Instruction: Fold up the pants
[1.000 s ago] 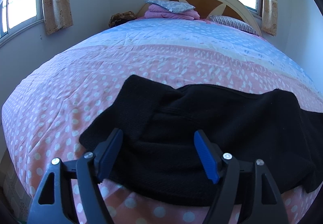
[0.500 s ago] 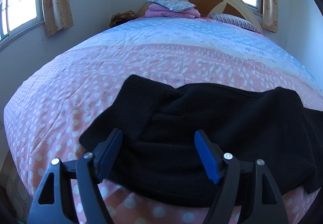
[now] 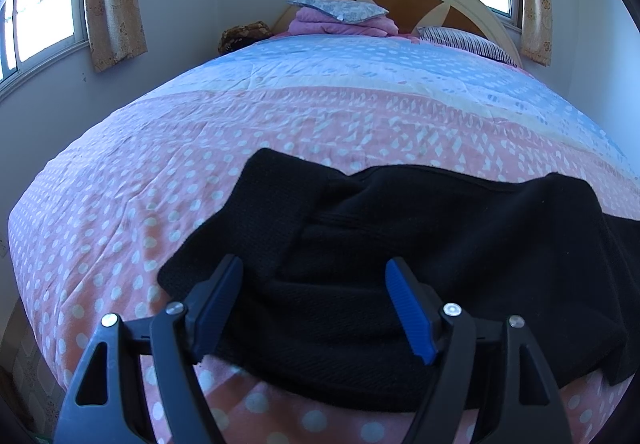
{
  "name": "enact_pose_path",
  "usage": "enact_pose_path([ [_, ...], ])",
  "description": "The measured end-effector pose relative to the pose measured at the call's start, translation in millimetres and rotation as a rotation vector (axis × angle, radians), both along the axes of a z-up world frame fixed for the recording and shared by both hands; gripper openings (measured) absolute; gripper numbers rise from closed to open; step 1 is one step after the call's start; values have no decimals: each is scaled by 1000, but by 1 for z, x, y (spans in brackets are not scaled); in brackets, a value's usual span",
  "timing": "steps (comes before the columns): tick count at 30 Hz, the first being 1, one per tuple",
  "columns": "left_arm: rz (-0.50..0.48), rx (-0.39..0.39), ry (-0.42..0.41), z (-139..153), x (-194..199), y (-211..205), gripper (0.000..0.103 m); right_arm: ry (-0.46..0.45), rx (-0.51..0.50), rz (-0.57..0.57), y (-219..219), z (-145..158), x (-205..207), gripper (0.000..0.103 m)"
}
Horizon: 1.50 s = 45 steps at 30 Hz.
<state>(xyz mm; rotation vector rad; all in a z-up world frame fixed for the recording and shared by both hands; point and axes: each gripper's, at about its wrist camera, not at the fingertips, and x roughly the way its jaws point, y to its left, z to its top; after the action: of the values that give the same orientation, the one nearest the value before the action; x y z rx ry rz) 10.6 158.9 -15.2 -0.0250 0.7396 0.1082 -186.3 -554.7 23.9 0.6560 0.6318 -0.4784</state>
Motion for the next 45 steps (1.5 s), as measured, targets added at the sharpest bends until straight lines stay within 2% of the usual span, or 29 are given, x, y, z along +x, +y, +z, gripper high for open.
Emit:
enact_pose_path([
  [3,0,0,-1,0,0,0,77,76,-19,57,-2,-13,26,39],
  [6,4,3,-3,0,0,-1,77,136,-59,69,-3,-24,39,39],
  [9,4,4,-4,0,0,-1,77,167,-77,88,-5,-34,47,39],
  [13,7,11,-1,-1,1,-2,77,205,-182,138,7,-36,50,39],
  [15,8,14,0,-1,1,-2,77,221,-195,162,10,-35,49,38],
  [18,8,13,0,-1,1,-2,77,210,-173,180,10,-34,46,11],
  [20,7,14,0,-1,1,-2,77,202,-173,189,12,-33,43,7],
  [23,4,12,-5,0,0,-2,77,207,-220,171,20,-27,36,7],
  [26,1,12,-11,1,-1,-3,77,212,-314,110,26,-17,30,6],
  [28,4,6,-1,4,-1,-3,78,264,-414,86,31,-13,33,6],
  [30,8,-36,15,9,1,0,80,322,-423,67,28,-19,39,6],
  [32,8,-102,15,13,-2,6,86,383,-381,37,16,-33,44,7],
  [34,-6,-128,14,12,-1,8,92,375,-384,44,14,-38,47,9],
  [36,-16,-60,18,6,2,2,92,373,-400,58,16,-36,48,12],
  [37,-22,-17,21,4,2,-3,92,368,-386,64,15,-34,46,19],
  [39,-26,33,15,6,1,-11,92,329,-321,51,10,-26,36,24],
  [41,-22,11,11,11,-2,-9,92,222,-313,-90,11,-3,13,24],
  [43,-10,-44,12,18,-5,-2,92,146,-366,-229,27,22,-8,26],
  [44,-3,-59,10,22,-6,1,92,116,-379,-240,38,30,-11,26],
  [45,5,-78,2,27,-7,4,92,71,-375,-185,58,38,-9,26],
])
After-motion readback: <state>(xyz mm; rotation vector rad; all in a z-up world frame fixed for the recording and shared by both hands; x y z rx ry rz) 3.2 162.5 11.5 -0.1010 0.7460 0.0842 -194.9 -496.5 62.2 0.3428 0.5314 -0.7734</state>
